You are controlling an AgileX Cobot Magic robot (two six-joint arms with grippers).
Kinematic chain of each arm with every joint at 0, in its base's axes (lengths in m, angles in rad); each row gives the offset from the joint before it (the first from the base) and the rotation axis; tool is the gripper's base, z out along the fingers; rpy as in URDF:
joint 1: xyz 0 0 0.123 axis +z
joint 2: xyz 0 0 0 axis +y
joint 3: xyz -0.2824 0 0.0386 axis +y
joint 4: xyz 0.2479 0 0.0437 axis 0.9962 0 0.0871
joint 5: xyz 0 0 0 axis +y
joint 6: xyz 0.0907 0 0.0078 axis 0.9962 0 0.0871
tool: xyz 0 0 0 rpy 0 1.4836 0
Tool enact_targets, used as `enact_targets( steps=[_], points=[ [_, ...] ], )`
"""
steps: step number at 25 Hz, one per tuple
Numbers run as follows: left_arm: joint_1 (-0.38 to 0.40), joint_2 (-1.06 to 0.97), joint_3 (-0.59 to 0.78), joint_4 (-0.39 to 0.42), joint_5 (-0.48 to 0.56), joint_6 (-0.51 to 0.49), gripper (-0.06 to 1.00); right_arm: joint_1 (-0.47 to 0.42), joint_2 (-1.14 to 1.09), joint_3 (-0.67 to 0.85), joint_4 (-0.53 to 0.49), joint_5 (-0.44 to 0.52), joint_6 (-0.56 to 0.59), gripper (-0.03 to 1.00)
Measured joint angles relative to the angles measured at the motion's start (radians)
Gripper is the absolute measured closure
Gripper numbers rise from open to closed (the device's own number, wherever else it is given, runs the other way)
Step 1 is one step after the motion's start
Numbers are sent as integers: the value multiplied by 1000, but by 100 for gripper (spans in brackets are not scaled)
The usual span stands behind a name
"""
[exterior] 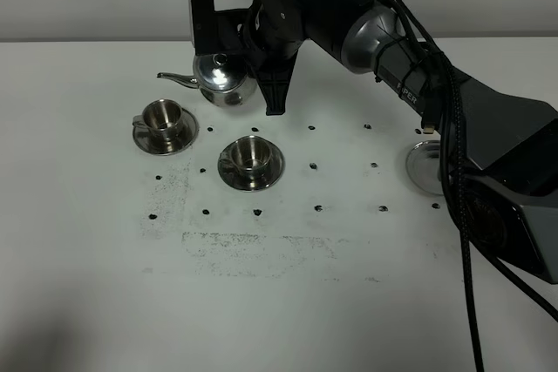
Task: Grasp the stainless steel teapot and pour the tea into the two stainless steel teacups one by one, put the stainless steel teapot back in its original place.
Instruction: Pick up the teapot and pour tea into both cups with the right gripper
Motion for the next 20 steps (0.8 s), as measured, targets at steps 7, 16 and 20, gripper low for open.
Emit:
enact_targets(
  steps=[7,16,20],
  points=[
    [0,0,0,0,0,0,48,5,0,0,-17,-37,-87,77],
    [0,0,0,0,0,0,48,8,26,-4,-51,-65,-133,77],
    [0,0,0,0,0,0,48,9,27,-4,-67,-79,-150,77]
  ],
)
